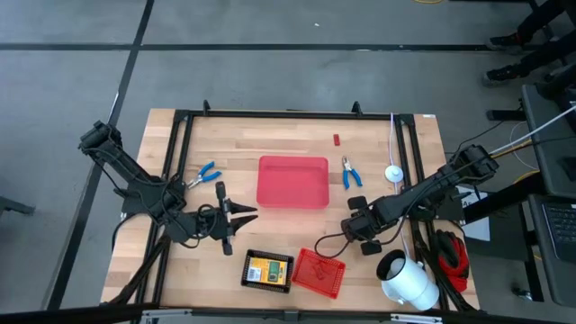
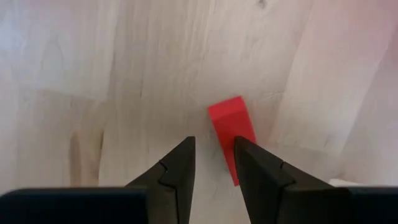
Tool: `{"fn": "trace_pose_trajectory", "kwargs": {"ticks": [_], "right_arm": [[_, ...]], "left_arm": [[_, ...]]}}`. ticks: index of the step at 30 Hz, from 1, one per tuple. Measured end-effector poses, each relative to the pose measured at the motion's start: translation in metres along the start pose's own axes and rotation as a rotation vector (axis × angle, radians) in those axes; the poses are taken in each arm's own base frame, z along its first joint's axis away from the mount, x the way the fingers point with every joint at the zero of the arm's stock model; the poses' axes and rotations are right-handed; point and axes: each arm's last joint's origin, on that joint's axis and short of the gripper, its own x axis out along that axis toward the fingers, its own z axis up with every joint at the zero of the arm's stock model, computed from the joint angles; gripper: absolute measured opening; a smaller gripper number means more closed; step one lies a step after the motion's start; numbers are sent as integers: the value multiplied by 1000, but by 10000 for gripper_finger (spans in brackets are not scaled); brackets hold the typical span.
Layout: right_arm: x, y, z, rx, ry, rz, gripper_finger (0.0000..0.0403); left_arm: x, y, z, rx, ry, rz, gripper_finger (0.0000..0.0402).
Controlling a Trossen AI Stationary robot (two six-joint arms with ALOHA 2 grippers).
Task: Pick & Place School Supplies
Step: Put the red eraser into the red bin
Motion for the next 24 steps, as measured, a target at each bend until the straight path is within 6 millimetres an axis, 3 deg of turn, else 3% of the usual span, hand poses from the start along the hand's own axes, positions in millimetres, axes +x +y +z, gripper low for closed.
{"fn": "trace_pose_trajectory", "kwargs": {"ticks": [24], "right_arm": [[4, -9, -1, 16, 4, 41, 114]], "left_arm": [[0, 0, 0, 2, 0, 0, 77]]}}
